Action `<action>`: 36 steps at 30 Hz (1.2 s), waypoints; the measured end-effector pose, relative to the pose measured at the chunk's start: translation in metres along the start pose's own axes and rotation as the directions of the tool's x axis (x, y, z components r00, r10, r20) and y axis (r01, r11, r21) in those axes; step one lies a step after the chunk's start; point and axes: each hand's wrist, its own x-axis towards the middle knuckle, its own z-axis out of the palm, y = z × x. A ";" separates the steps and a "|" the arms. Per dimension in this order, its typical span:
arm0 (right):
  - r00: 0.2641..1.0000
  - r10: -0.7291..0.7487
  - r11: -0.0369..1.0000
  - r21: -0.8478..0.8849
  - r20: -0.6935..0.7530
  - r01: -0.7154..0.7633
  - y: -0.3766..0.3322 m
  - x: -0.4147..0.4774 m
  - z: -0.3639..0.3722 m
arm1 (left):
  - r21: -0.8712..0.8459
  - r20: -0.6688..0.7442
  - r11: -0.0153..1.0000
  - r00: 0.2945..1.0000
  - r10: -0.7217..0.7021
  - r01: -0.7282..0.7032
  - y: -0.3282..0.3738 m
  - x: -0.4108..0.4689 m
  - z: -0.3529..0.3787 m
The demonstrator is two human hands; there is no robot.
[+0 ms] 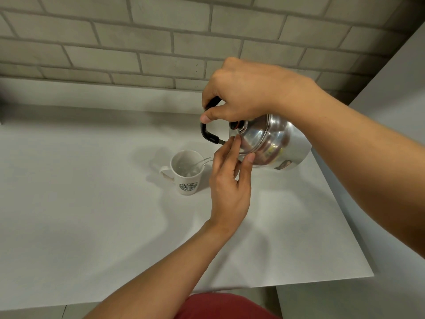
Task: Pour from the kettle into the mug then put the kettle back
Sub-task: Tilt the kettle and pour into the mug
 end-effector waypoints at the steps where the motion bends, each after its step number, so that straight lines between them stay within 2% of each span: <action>1: 1.000 0.002 1.000 0.001 -0.001 -0.002 0.000 0.000 0.000 | 0.001 0.000 1.000 1.000 0.000 0.000 0.000 0.000 0.000; 16: 0.998 -0.007 1.000 -0.018 -0.057 0.006 0.001 0.002 0.006 | 0.031 0.012 0.999 1.000 0.015 -0.015 -0.003 -0.001 -0.007; 21: 0.993 0.007 0.999 0.047 -0.119 -0.001 0.011 -0.006 0.018 | 0.079 0.097 0.997 0.995 -0.029 0.022 -0.008 -0.002 -0.017; 24: 0.982 0.040 0.993 0.115 -0.182 -0.019 0.019 -0.018 0.030 | 0.191 0.171 0.981 0.985 -0.003 -0.030 -0.009 0.000 -0.025; 29: 0.935 0.096 0.976 0.218 -0.341 -0.020 0.033 -0.043 0.057 | 0.348 0.289 0.929 0.957 0.019 -0.123 -0.010 0.003 -0.036; 32: 0.887 0.205 0.938 0.341 -0.414 -0.058 0.041 -0.058 0.074 | 0.393 0.328 0.905 0.944 0.027 -0.162 -0.008 0.006 -0.039; 36: 0.795 0.325 0.860 0.510 -0.511 -0.024 0.047 -0.076 0.096 | 0.330 0.195 0.928 0.974 0.113 -0.174 0.003 0.017 -0.046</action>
